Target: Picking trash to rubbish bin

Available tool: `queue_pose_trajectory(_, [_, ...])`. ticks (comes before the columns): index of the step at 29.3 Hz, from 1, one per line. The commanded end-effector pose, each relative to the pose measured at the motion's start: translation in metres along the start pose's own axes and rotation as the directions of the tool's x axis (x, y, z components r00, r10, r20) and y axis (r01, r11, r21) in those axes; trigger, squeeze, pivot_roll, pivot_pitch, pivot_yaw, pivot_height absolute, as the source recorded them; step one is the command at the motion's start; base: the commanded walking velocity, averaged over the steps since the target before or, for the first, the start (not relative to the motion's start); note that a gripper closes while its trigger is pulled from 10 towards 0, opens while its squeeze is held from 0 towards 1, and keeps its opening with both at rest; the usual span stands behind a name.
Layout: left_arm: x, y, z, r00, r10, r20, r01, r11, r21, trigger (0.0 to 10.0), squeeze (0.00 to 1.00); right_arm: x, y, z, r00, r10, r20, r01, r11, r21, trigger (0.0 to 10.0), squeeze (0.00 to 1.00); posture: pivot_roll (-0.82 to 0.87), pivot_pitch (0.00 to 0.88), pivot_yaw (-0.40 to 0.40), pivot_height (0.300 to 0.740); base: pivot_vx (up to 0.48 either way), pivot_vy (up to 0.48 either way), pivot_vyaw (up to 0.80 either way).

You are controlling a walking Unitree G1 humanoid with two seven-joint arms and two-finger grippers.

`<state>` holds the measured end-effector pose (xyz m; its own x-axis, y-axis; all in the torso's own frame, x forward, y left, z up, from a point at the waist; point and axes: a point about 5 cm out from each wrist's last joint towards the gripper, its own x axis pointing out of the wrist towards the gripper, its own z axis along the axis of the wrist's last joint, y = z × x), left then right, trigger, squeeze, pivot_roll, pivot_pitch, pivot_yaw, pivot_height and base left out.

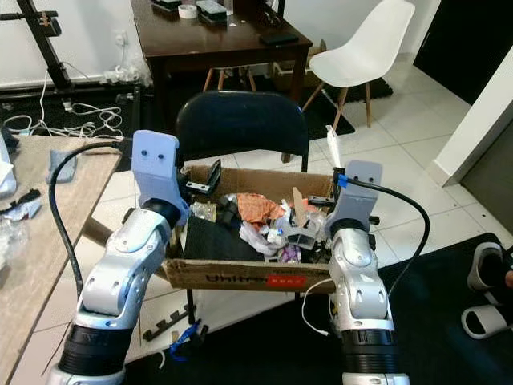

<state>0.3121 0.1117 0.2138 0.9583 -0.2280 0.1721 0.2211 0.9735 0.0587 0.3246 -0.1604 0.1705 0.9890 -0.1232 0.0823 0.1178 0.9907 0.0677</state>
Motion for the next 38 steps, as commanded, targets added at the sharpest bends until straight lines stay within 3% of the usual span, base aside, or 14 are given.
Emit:
queue_pose_trajectory(1, [-0.002, -0.003, -0.001, 1.000, -0.014, -0.006, 0.014, 1.000, -0.019, 10.0, 0.00, -0.001, 0.000, -0.002, 1.000, 0.003, -0.014, -0.003, 1.000, -0.003, 10.0, 0.00, 0.15, 0.118, -0.038, 0.740, 0.401, 0.000, 0.00])
queue_pose_trajectory(7, [-0.002, -0.003, -0.001, 1.000, -0.015, -0.005, 0.015, 1.000, -0.021, 10.0, 0.00, -0.002, 0.000, -0.002, 1.000, 0.003, -0.015, -0.003, 1.000, -0.004, 10.0, 0.00, 0.15, 0.119, -0.039, 0.740, 0.404, 0.000, 0.00])
queue_pose_trajectory(23, [-0.003, -0.003, -0.001, 1.000, -0.008, 0.003, 0.008, 1.000, 0.001, 10.0, 0.00, -0.001, 0.000, -0.008, 0.999, 0.015, -0.037, -0.015, 1.000, -0.009, 10.0, 0.00, 0.15, 0.123, -0.041, 0.740, 0.000, 0.000, 0.00])
queue_pose_trajectory(31, [-0.001, -0.007, -0.001, 1.000, -0.029, 0.001, 0.029, 0.999, 0.013, 10.0, 0.00, 0.008, -0.009, -0.039, 0.982, 0.041, -0.182, -0.050, 0.998, -0.049, 10.0, 0.00, 0.15, 0.131, -0.031, 0.740, 0.000, 0.000, 0.00])
queue_pose_trajectory(36, [0.001, -0.026, -0.002, 0.979, -0.201, -0.021, 0.202, 0.978, 0.053, 10.0, 0.00, 0.017, -0.025, -0.052, 0.969, 0.006, -0.248, -0.027, 0.996, -0.081, 10.0, 0.00, 0.16, 0.133, -0.036, 0.740, 0.000, 0.000, 0.00])
queue_pose_trajectory(38, [-0.001, -0.035, -0.008, 0.943, -0.326, -0.070, 0.332, 0.936, 0.116, 10.0, 0.00, 0.021, -0.026, -0.062, 0.957, 0.008, -0.288, -0.031, 0.997, -0.075, 10.0, 0.00, 0.14, 0.129, 0.003, 0.740, 0.000, 0.000, 0.00])
